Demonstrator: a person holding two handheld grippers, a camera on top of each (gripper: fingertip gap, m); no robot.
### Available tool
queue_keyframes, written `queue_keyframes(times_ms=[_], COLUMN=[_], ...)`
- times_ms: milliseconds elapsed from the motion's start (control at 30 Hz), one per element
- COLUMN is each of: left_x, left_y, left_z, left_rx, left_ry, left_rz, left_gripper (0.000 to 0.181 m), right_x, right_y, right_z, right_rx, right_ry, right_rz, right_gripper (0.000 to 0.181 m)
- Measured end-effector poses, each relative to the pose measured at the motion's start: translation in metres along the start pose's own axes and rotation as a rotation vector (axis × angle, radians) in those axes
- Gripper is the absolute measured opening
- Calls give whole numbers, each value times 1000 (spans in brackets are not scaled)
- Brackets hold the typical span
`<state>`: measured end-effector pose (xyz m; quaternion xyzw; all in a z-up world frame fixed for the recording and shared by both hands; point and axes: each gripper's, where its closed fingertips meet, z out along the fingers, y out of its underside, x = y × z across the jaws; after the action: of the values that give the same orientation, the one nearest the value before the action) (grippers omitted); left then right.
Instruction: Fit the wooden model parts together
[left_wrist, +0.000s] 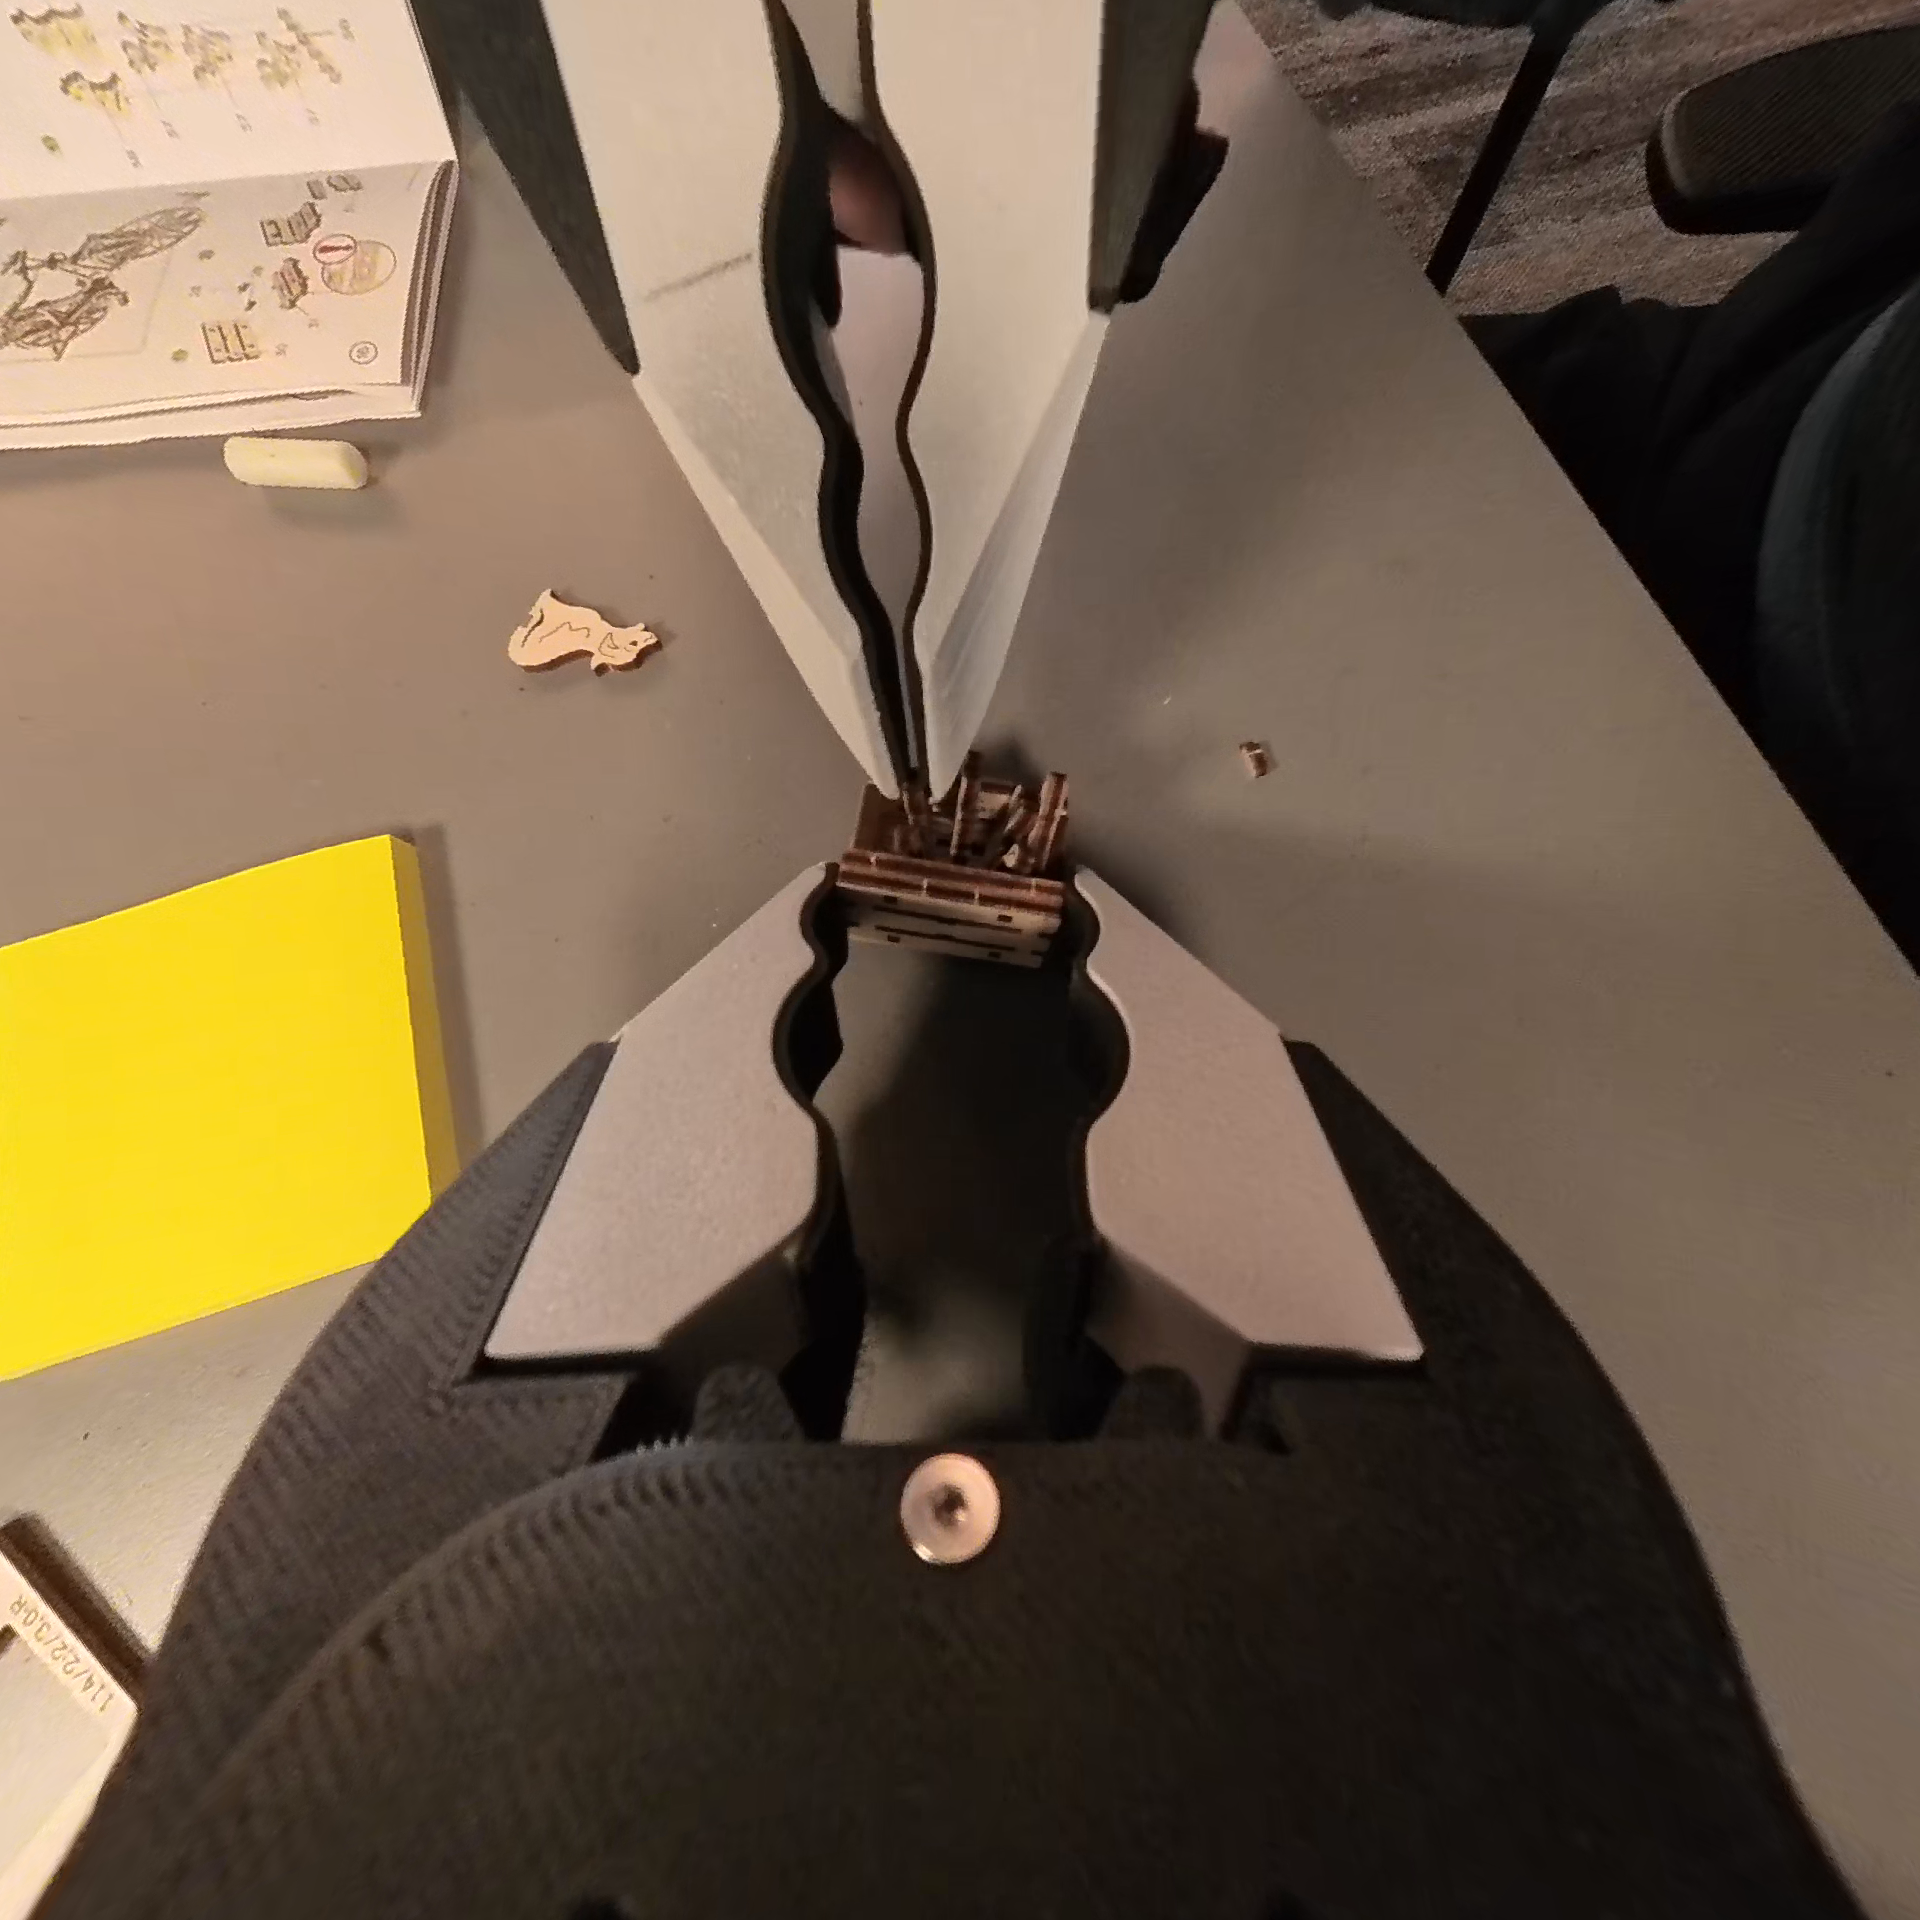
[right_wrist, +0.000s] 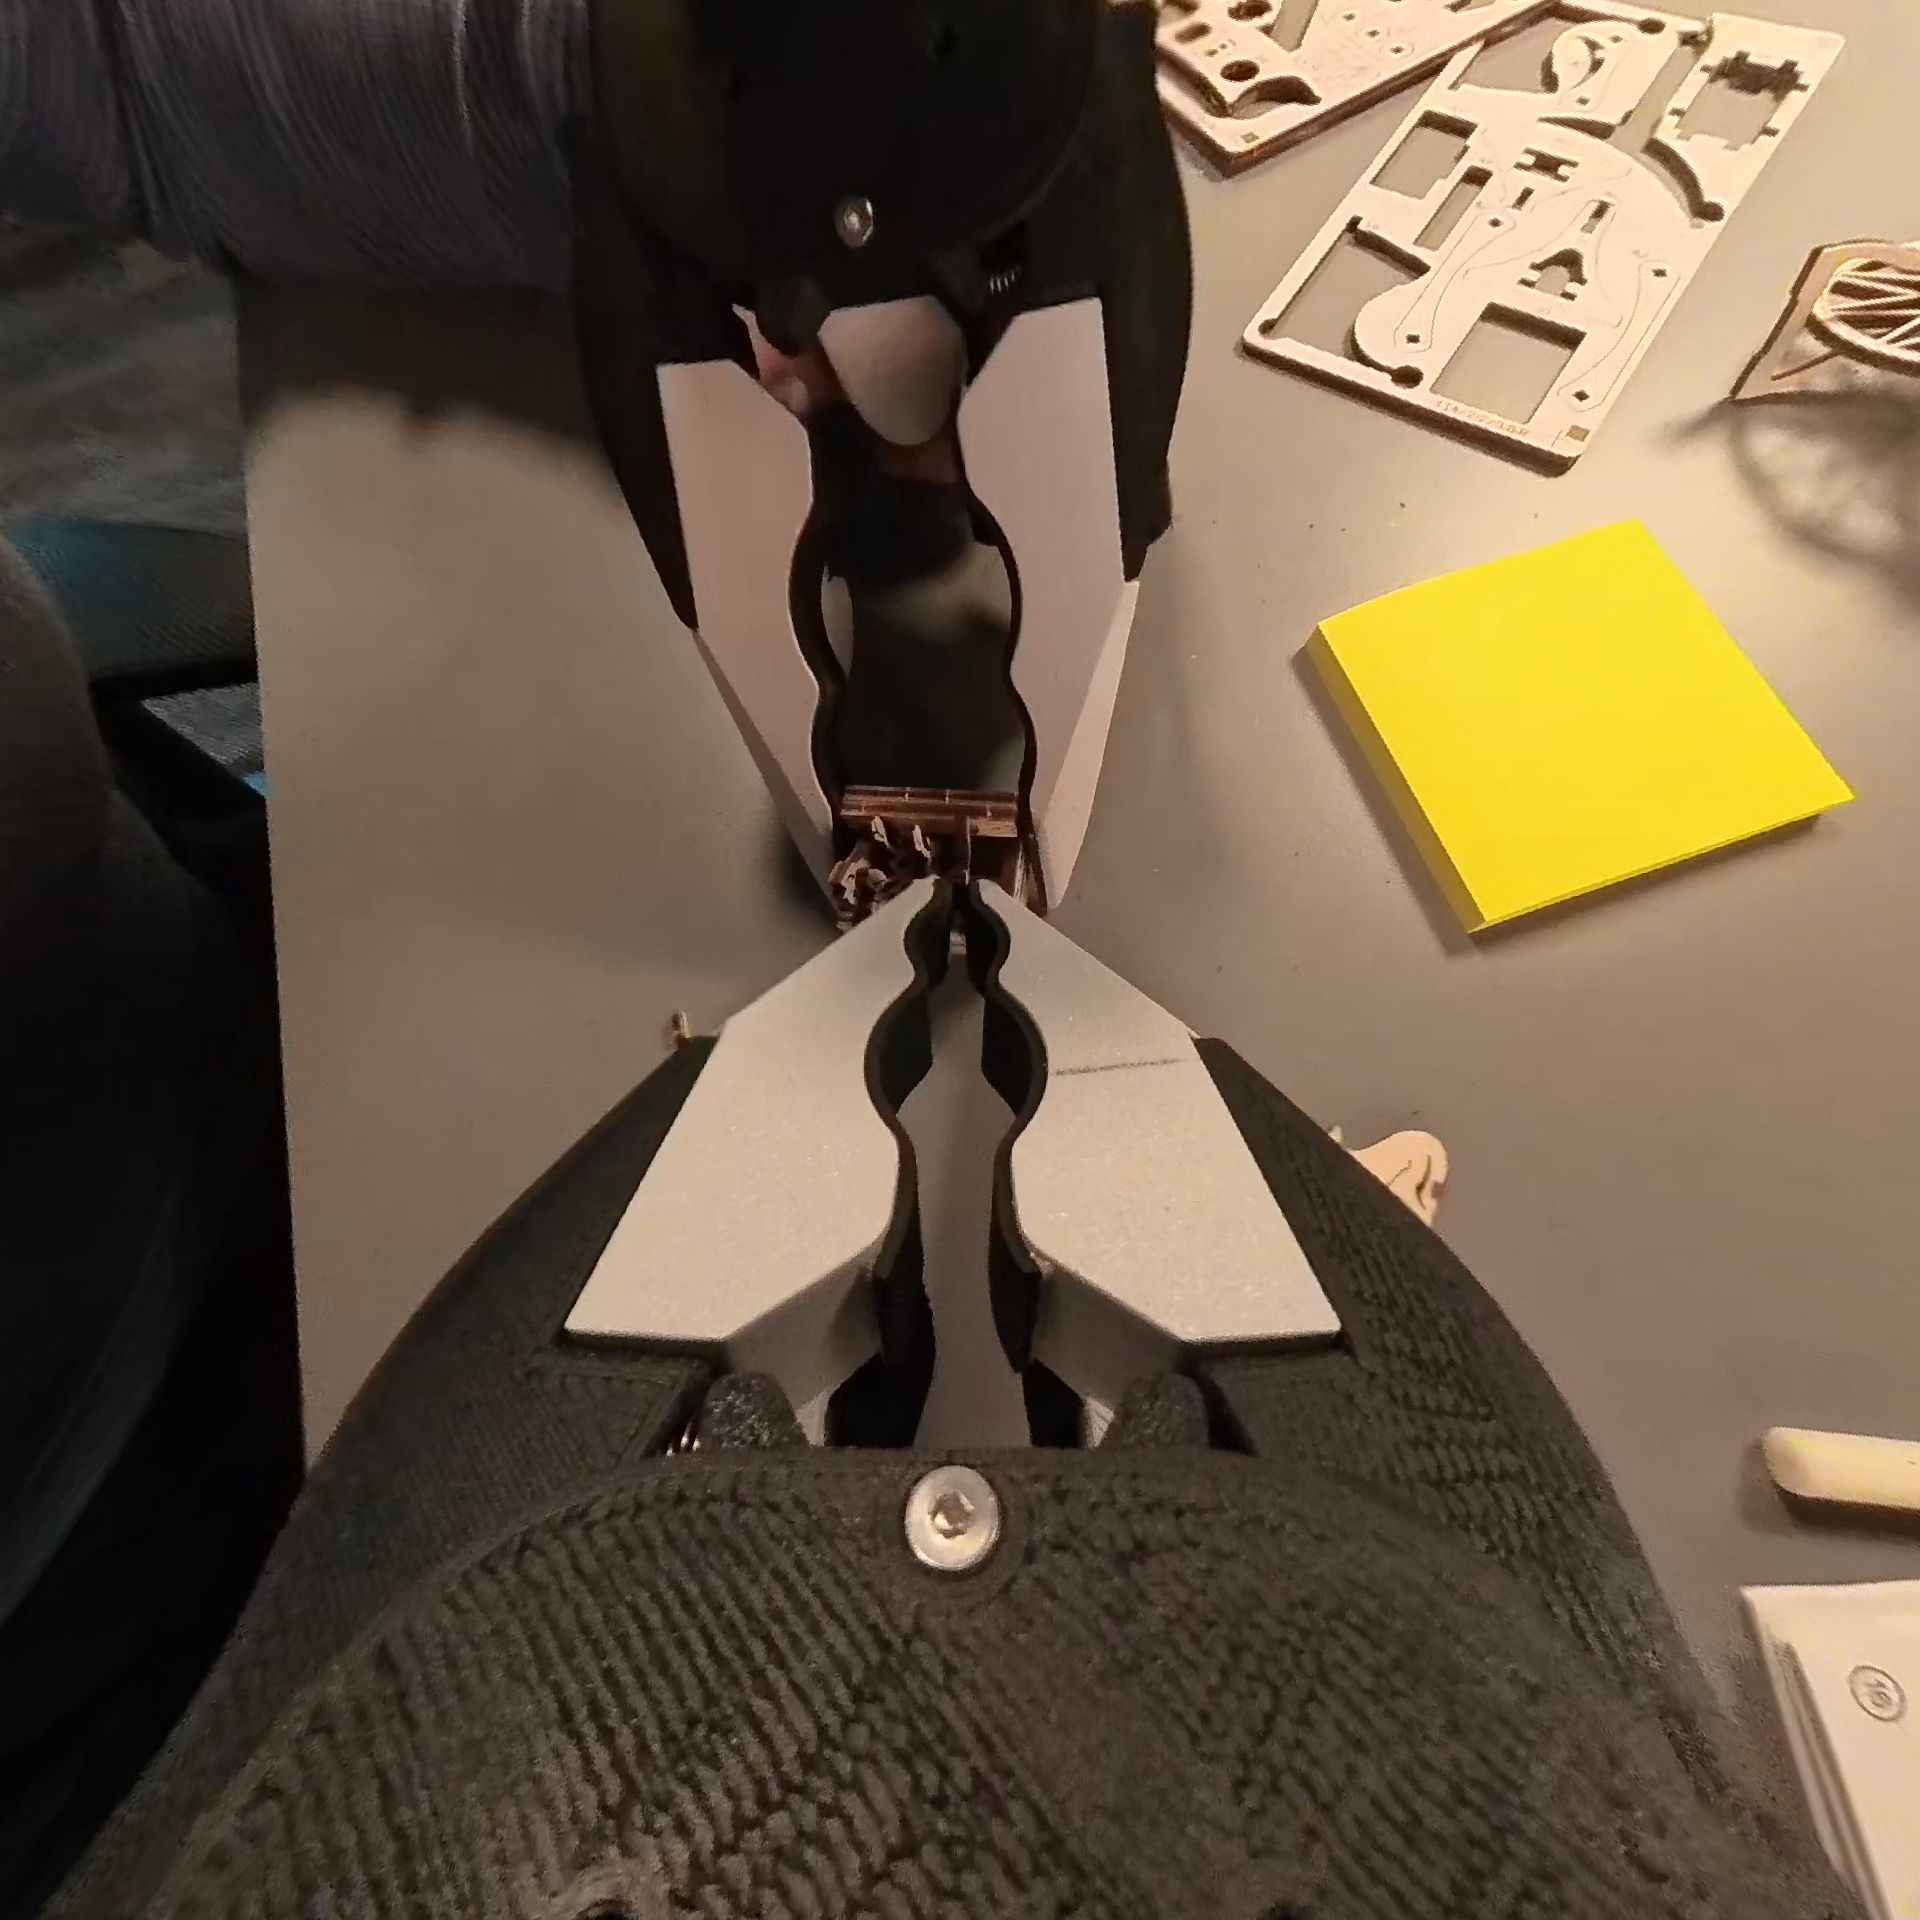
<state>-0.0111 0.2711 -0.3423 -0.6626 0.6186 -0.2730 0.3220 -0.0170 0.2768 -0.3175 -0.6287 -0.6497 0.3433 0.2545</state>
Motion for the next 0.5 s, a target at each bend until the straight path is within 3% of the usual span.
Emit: queue_keyframes(times_ms=[500], left_x=[0], left_y=[0], left_z=[0], left_rx=[0], left_ry=[7], left_rz=[-7], left_gripper=[40], right_x=[3], right_y=[-4], right_z=[-13], right_rx=[68], right_ry=[-19], right_rz=[44], right_gripper=[12])
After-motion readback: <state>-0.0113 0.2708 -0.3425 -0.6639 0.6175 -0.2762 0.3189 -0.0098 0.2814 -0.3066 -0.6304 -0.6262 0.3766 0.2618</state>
